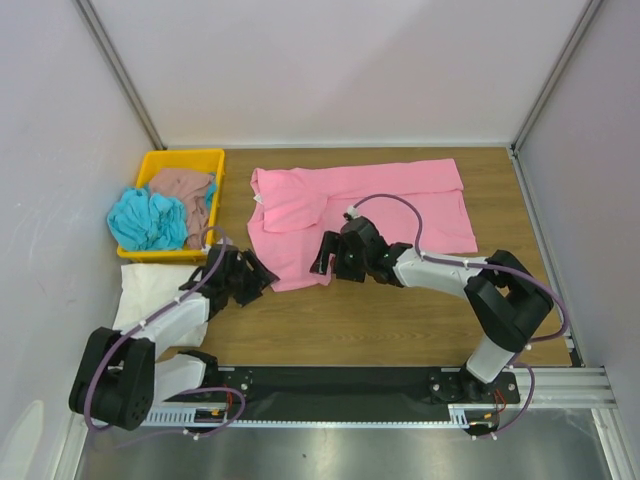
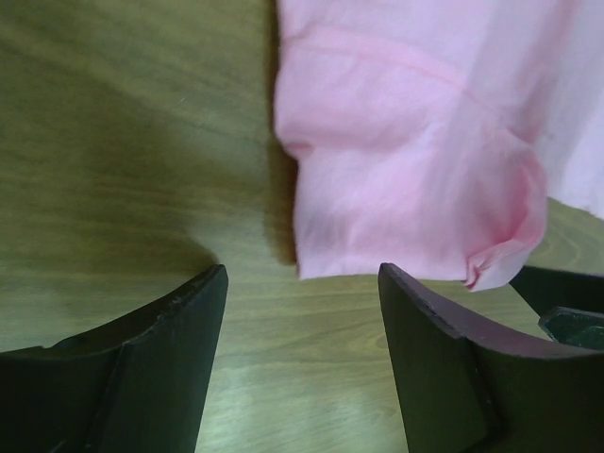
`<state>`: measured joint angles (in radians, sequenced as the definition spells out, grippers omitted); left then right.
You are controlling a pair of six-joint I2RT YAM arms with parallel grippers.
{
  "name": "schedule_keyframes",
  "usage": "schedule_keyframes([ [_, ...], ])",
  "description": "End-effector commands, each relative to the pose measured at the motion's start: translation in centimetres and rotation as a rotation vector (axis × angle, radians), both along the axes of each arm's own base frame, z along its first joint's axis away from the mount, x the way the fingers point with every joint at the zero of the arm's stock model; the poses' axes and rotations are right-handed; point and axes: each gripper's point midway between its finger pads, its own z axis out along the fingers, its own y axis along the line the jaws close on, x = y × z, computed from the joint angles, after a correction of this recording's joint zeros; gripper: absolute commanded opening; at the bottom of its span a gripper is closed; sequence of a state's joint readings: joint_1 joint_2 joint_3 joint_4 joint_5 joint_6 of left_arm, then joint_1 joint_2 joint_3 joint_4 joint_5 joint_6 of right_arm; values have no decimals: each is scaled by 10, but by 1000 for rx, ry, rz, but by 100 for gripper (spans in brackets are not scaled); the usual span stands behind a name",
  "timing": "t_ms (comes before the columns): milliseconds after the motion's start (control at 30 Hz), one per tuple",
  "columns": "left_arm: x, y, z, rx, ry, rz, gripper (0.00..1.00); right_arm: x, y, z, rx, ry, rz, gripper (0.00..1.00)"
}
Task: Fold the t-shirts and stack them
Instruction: Fold the tshirt
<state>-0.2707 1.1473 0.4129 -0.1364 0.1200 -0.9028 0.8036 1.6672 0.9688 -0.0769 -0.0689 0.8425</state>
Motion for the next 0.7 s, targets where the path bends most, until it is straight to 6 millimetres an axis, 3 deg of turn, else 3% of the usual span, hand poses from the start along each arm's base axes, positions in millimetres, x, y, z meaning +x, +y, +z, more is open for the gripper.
schedule_keyframes([
  [0, 21, -14, 17, -66, -125, -8, 72, 22, 20, 16, 87, -119, 50, 87],
  [133, 21, -14, 12, -71, -130, -4, 72, 29, 31, 5, 157, -117, 57, 95],
  [433, 22, -16, 6, -79, -118, -6, 72, 31, 44, -20, 175, -98, 64, 97],
  [667, 26, -18, 6, -84, -124, -9, 72, 10, 70, -18, 338, -14, 129, 94],
])
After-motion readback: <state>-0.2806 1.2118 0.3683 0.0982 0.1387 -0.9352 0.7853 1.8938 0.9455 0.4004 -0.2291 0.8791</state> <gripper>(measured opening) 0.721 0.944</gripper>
